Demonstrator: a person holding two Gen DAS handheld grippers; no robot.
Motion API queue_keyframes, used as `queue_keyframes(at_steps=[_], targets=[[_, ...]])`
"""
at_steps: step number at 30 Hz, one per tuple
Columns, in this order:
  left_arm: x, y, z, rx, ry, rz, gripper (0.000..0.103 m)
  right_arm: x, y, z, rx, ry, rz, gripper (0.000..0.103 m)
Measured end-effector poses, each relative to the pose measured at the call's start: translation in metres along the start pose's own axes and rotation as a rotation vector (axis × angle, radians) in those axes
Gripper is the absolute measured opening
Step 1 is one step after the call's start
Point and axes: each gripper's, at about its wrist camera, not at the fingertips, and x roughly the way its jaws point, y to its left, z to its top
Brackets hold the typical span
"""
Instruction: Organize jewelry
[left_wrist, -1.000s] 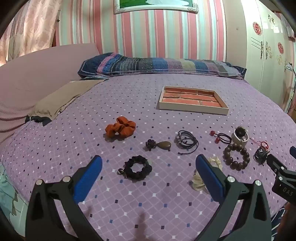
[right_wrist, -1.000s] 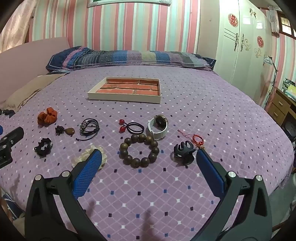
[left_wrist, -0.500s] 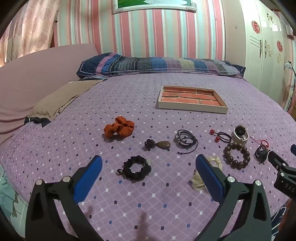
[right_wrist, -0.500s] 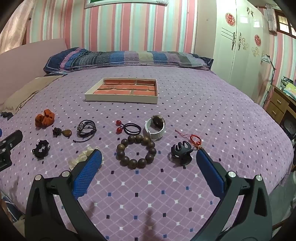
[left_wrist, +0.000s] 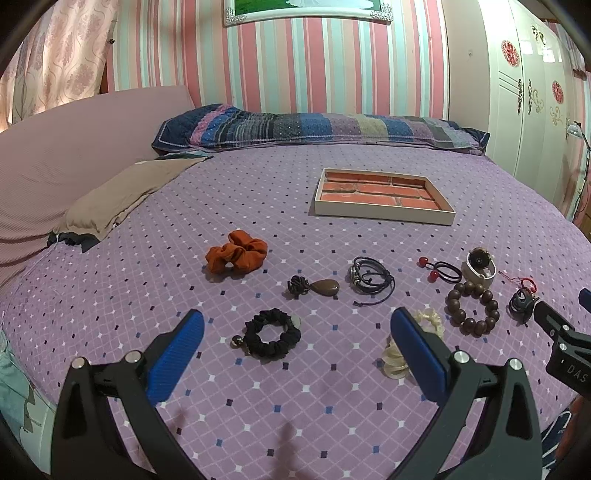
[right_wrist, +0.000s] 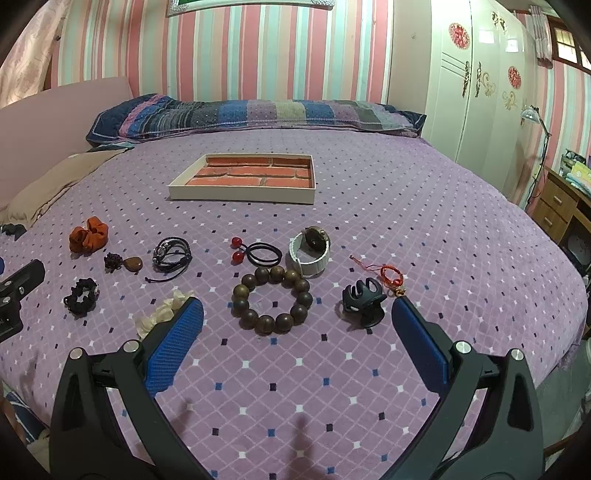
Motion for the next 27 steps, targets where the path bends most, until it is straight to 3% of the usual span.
queue_keyframes(at_steps=[27], targets=[[-0.0002,-0.0004,0.0011,0.011,-0.006,0.001,0.099,0.0002,-0.0027,-0.0006,0.006,-0.003,-0.008,0.099]])
